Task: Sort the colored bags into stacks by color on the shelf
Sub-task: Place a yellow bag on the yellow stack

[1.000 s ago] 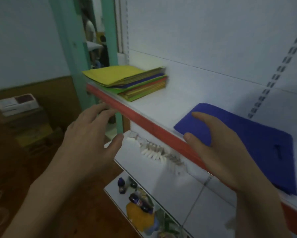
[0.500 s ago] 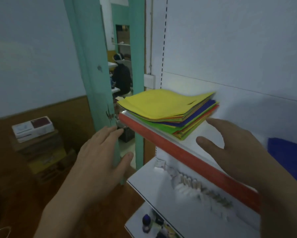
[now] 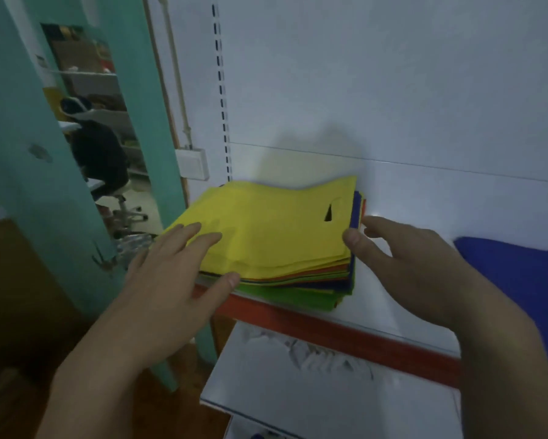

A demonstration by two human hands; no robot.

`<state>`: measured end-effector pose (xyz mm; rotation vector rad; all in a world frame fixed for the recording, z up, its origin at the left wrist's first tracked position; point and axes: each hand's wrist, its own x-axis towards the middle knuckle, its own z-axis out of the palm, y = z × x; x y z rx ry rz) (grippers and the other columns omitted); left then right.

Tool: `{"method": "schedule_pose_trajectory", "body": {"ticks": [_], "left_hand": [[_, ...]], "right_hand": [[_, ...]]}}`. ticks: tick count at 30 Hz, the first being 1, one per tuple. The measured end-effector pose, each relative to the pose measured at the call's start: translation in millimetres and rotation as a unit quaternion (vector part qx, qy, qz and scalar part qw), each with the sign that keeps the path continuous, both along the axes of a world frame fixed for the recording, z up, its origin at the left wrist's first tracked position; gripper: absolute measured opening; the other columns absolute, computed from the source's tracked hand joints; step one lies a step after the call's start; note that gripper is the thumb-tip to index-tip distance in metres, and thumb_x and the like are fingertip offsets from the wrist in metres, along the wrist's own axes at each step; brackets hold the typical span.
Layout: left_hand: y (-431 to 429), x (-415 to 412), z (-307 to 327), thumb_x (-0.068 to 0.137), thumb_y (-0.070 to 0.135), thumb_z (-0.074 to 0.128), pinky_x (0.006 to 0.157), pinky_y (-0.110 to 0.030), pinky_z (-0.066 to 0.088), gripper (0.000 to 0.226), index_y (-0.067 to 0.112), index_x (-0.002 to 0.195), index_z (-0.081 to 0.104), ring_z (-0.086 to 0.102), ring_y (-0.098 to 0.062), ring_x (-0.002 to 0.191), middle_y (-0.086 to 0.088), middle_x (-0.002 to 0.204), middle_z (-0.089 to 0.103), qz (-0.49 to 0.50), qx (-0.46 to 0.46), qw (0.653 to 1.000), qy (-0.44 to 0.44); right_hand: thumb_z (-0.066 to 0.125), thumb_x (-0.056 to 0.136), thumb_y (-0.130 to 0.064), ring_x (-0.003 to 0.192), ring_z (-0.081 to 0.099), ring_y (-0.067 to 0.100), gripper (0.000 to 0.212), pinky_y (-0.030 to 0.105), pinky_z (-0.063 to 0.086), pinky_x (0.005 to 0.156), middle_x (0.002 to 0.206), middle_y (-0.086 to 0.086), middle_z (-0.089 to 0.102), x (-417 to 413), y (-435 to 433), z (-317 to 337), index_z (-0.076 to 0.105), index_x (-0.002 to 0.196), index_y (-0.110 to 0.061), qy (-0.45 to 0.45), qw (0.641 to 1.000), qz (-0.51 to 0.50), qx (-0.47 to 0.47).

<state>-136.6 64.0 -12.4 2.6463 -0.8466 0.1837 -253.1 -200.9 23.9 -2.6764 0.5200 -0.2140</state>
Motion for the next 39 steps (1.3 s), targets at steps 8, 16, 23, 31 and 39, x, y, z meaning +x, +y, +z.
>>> {"method": "schedule_pose_trajectory", "body": {"ticks": [8, 16, 23, 31, 39], "left_hand": [[-35.1, 57.1, -20.4, 0.078, 0.080, 0.002, 0.122, -0.046, 0.002, 0.088, 0.038, 0.152, 0.023, -0.001, -0.009, 0.151, 0.015, 0.163, 0.015, -0.136, 0.085, 0.985, 0.065], [-10.9, 81.5, -17.4, 0.069, 0.085, 0.000, 0.120, -0.032, 0.015, 0.096, 0.041, 0.150, 0.026, 0.008, -0.006, 0.149, 0.015, 0.162, 0.015, -0.163, 0.019, 0.986, 0.042], [-14.4, 93.8, -13.6, 0.080, 0.083, 0.002, 0.121, -0.036, 0.015, 0.088, 0.036, 0.153, 0.023, 0.012, -0.011, 0.149, 0.015, 0.158, 0.028, -0.155, 0.063, 0.984, 0.064], [-33.6, 103.3, -17.8, 0.095, 0.059, 0.039, 0.105, -0.041, 0.040, 0.052, 0.038, 0.143, 0.039, 0.038, -0.015, 0.132, 0.013, 0.134, 0.052, -0.155, -0.026, 0.987, 0.038], [-44.2, 117.3, -14.7, 0.084, 0.048, 0.066, 0.093, -0.033, 0.047, 0.067, 0.044, 0.141, 0.031, 0.051, -0.019, 0.115, -0.003, 0.141, 0.032, -0.108, 0.000, 0.993, 0.046]], "right_hand": [[0.052, 0.087, -0.065, 0.088, 0.063, 0.011, 0.059, 0.038, 0.050, 0.080, 0.092, -0.015, 0.063, 31.5, 33.3, -16.3, 0.043, 0.138, -0.036, -0.144, 0.971, -0.167, 0.090], [0.067, 0.086, -0.025, 0.062, 0.057, 0.015, 0.031, 0.031, 0.043, 0.056, 0.077, -0.002, 0.061, 43.6, 42.9, -21.8, 0.059, 0.115, -0.032, -0.235, 0.935, -0.265, 0.027], [0.067, 0.086, -0.030, 0.066, 0.058, 0.014, 0.023, 0.029, 0.040, 0.058, 0.079, -0.004, 0.063, 34.1, 46.5, -23.5, 0.062, 0.108, -0.034, -0.258, 0.921, -0.291, 0.035], [0.078, 0.082, -0.025, 0.070, 0.057, 0.012, 0.025, 0.027, 0.038, 0.060, 0.085, -0.002, 0.063, 19.4, 39.3, -28.8, 0.069, 0.103, -0.033, -0.265, 0.912, -0.314, 0.006], [0.080, 0.079, -0.025, 0.067, 0.056, 0.007, 0.028, 0.022, 0.037, 0.057, 0.083, -0.003, 0.064, 17.0, 39.4, -30.7, 0.066, 0.098, -0.040, -0.278, 0.912, -0.302, -0.002]]}}
